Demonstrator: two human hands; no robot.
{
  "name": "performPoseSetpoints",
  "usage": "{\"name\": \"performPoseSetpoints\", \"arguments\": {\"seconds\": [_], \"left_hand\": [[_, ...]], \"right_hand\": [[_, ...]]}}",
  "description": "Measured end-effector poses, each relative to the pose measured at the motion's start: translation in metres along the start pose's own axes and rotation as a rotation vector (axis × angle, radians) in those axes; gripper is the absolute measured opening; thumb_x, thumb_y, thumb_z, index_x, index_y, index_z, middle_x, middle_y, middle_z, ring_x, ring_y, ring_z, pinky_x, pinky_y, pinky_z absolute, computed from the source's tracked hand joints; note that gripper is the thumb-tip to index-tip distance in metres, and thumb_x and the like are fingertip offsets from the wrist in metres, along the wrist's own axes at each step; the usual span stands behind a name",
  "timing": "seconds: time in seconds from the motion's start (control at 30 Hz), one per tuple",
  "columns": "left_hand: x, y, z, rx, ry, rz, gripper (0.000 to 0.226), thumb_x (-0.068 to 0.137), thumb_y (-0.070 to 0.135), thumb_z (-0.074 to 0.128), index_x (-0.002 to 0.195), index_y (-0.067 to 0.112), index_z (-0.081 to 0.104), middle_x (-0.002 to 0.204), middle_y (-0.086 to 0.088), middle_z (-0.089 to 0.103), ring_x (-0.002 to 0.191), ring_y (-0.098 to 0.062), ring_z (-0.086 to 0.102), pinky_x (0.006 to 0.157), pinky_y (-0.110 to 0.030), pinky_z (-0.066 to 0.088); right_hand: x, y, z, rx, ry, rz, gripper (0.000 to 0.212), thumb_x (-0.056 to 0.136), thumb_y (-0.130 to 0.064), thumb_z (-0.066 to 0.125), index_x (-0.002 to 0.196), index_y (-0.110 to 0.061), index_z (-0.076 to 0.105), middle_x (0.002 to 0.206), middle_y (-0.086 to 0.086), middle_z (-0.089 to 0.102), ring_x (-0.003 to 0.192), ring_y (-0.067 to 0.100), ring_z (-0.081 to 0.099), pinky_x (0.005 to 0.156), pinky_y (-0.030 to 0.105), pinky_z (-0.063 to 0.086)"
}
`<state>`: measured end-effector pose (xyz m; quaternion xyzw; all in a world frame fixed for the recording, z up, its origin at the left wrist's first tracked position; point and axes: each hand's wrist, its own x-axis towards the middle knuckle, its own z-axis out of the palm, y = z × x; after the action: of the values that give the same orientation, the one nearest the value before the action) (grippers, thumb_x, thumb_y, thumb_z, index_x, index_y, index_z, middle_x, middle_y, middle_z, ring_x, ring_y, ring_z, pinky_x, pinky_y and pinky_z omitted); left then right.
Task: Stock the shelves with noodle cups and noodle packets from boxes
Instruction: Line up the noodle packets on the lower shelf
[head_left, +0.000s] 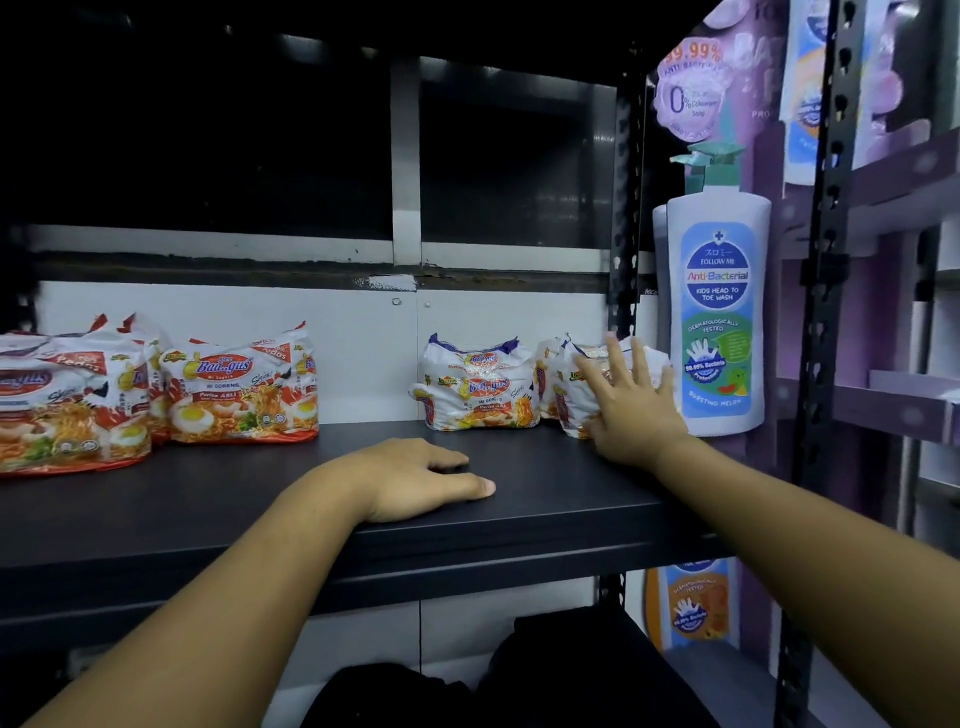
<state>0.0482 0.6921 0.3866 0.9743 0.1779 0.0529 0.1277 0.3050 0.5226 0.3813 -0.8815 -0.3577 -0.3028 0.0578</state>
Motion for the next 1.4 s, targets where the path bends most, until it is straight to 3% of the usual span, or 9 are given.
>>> {"name": "performPoseSetpoints", "arguments": {"seconds": [0.17,0.33,0.53,0.77,1.03,1.2,1.3,1.33,1.4], "left_hand": [[-0.002,0.002,-0.001,-0.012,0.002,-0.007,0.079,0.087,0.083,0.047,0.154,0.042,0.043,0.164,0.011,0.035,0.15,-0.017,0.033,0.117,-0.038,0.027],[-0.008,0.006,-0.001,0.003,0.022,-0.007,0.078,0.088,0.082,0.047,0.154,0.04,0.044,0.165,0.006,0.034,0.151,-0.019,0.033,0.117,-0.038,0.028],[-0.013,0.009,-0.002,0.029,0.041,0.029,0.072,0.092,0.077,0.047,0.148,0.033,0.054,0.157,0.004,0.048,0.141,-0.019,0.045,0.106,-0.032,0.036],[-0.016,0.004,0.002,0.047,0.15,0.044,0.052,0.094,0.071,0.048,0.113,0.033,0.078,0.117,0.003,0.073,0.101,-0.012,0.063,0.094,-0.038,0.054],[-0.038,0.011,0.008,0.132,0.16,0.016,0.049,0.103,0.054,0.04,0.128,0.026,0.071,0.137,0.0,0.066,0.124,-0.023,0.059,0.106,-0.043,0.047],[-0.078,0.018,0.033,0.268,0.356,0.021,0.051,0.108,0.049,0.025,0.13,0.028,0.065,0.134,-0.003,0.066,0.119,-0.027,0.061,0.096,-0.042,0.05],[-0.106,0.014,0.049,0.246,0.456,0.096,0.039,0.108,0.045,0.034,0.129,0.026,0.061,0.131,0.002,0.066,0.124,-0.023,0.058,0.102,-0.044,0.049],[-0.115,0.011,0.053,0.225,0.48,0.138,0.035,0.108,0.041,0.038,0.128,0.023,0.059,0.131,0.002,0.065,0.126,-0.022,0.056,0.112,-0.043,0.043],[-0.136,0.004,0.063,0.154,0.51,0.212,0.037,0.108,0.035,0.043,0.139,0.02,0.057,0.147,0.005,0.055,0.141,-0.018,0.044,0.126,-0.028,0.017]], "right_hand": [[-0.037,-0.034,-0.028,0.302,-0.062,-0.191,0.073,0.098,-0.045,0.06,0.16,-0.029,0.025,0.17,0.001,0.016,0.157,0.023,0.011,0.127,0.042,0.015],[-0.079,-0.069,-0.06,0.488,-0.341,-0.173,0.046,0.104,-0.038,0.05,0.15,-0.035,0.047,0.155,-0.001,0.048,0.139,0.02,0.046,0.109,0.03,0.037],[-0.101,-0.099,-0.067,0.328,-0.369,-0.194,0.048,0.107,-0.047,0.024,0.148,-0.036,0.045,0.155,-0.006,0.048,0.137,0.021,0.047,0.107,0.042,0.038],[-0.11,-0.096,-0.064,0.277,-0.271,-0.204,0.046,0.106,-0.052,0.023,0.146,-0.043,0.045,0.151,-0.011,0.052,0.13,0.02,0.053,0.096,0.04,0.043],[-0.122,-0.085,-0.061,0.376,-0.185,-0.212,0.043,0.107,-0.05,0.032,0.144,-0.049,0.051,0.149,-0.02,0.053,0.135,0.013,0.051,0.101,0.032,0.041],[-0.129,-0.089,-0.062,0.322,-0.158,-0.254,0.046,0.108,-0.045,0.024,0.146,-0.044,0.05,0.15,-0.021,0.051,0.135,0.01,0.049,0.099,0.033,0.044],[-0.138,-0.095,-0.063,0.305,-0.092,-0.233,0.045,0.109,-0.043,0.021,0.133,-0.035,0.058,0.136,-0.012,0.063,0.121,0.015,0.057,0.09,0.034,0.046],[-0.144,-0.098,-0.062,0.295,-0.066,-0.227,0.044,0.109,-0.043,0.021,0.128,-0.032,0.059,0.132,-0.009,0.064,0.119,0.017,0.057,0.091,0.035,0.044],[-0.164,-0.105,-0.06,0.301,-0.038,-0.244,0.047,0.11,-0.045,0.021,0.141,-0.028,0.052,0.148,-0.007,0.053,0.138,0.019,0.045,0.111,0.039,0.032]]}}
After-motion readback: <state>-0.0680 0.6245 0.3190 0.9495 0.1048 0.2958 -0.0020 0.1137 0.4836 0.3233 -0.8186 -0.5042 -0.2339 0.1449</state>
